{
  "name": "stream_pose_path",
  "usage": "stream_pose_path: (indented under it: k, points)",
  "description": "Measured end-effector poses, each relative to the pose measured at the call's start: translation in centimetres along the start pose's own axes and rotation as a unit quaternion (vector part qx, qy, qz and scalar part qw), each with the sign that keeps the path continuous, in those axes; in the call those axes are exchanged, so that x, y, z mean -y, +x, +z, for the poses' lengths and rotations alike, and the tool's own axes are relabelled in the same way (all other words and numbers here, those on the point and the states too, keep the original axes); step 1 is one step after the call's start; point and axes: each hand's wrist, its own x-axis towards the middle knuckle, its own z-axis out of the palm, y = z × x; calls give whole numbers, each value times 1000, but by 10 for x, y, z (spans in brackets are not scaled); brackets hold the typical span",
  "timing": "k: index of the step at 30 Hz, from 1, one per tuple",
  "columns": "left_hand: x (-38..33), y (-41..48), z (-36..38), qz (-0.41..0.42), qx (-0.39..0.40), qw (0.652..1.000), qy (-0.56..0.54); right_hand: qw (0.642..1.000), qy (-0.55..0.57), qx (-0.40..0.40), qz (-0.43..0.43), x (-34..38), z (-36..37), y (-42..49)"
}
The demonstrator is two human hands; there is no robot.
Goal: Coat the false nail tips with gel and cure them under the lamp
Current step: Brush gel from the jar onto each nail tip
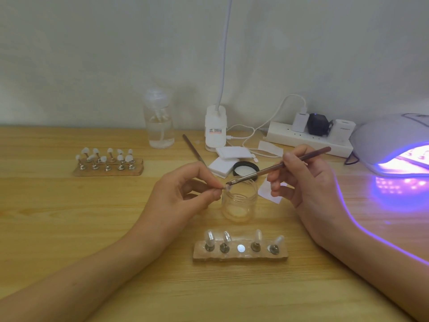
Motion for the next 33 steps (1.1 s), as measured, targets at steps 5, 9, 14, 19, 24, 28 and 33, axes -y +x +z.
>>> stream_pose_path:
  k: [5,9,14,19,24,28,33]
  points:
    - [0,0,0,0,5,1000,1,1000,27,-3,1,-1,-3,2]
    - [0,0,0,4,6,1000,-3,1000,6,8,1,-2,-1,0]
    - [-1,-1,0,0,5,1000,-8,1000,22,-9,-1,0,-2,1]
    - [-1,-1,0,-4,7,1000,-6,1000,2,2,7,-2,-2,0]
    - [-2,-1,0,-14,3,1000,-5,1000,22,-2,-4,0,-2,1]
    - [-3,-2,1,-29,-5,999,-12,1000,0,4,-7,0,0,0]
    - [-4,-3,0,-45,-3,999,-7,1000,24,-2,-9,1,-1,1]
